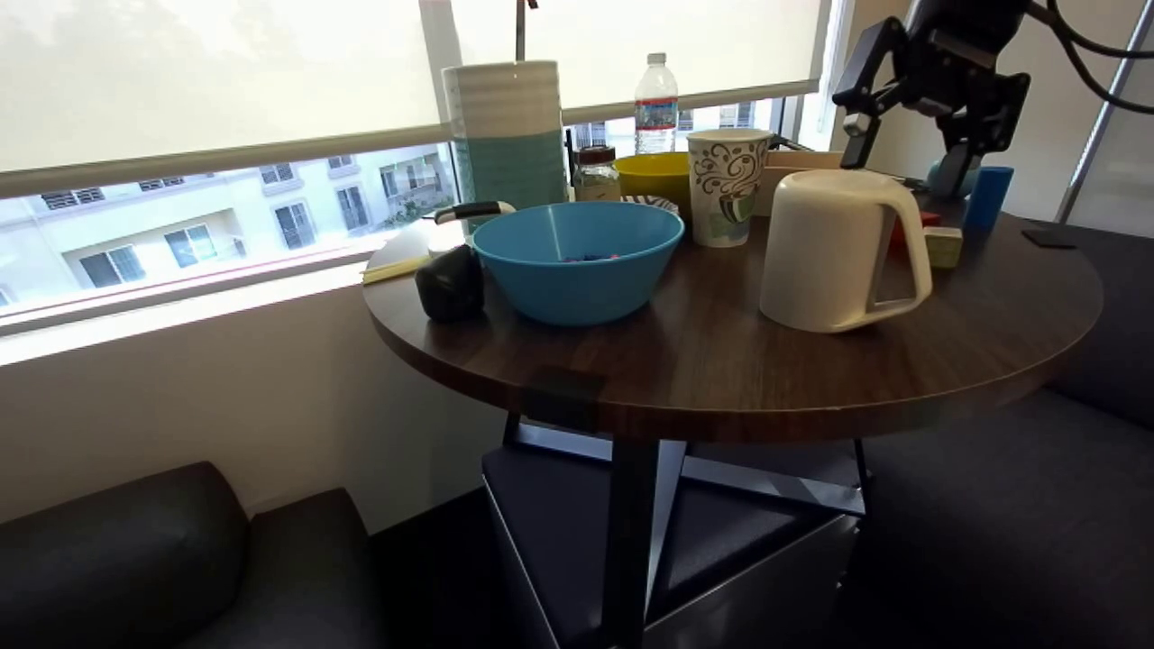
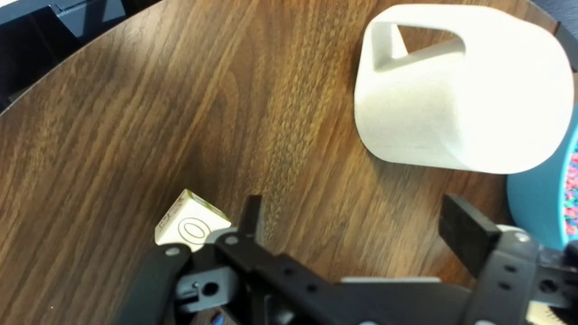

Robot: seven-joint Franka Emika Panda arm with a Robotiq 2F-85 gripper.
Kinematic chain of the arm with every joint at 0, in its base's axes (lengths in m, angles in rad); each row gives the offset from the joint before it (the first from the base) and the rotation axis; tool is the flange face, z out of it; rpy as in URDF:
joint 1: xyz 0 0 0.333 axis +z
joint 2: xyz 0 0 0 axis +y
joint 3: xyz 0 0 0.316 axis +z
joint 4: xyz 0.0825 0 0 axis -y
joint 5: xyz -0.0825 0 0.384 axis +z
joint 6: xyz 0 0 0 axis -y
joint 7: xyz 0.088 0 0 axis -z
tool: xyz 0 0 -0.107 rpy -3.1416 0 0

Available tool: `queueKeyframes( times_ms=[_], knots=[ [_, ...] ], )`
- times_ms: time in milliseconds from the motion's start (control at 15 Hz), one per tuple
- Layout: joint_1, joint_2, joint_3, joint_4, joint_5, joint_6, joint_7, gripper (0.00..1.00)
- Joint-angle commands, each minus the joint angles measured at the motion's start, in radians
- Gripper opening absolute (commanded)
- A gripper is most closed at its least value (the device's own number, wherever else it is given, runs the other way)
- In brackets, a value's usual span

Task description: Put the mug cup upright

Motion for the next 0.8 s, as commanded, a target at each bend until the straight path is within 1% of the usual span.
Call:
queueKeyframes(
  times_ms=[0, 267, 467, 733],
  knots=[
    [-0.011, 0.011, 0.029, -0.002, 0.049, -0.009, 0.008, 1.0],
    [0.01, 0.035, 0.035, 0.003, 0.163, -0.032, 0.011, 1.0],
    [0.0, 0.064, 0.043, 0.011, 0.228, -0.048, 0.064, 1.0],
    [-0.018, 0.107, 0.055, 0.018, 0.279, -0.036, 0.163, 1.0]
  ],
)
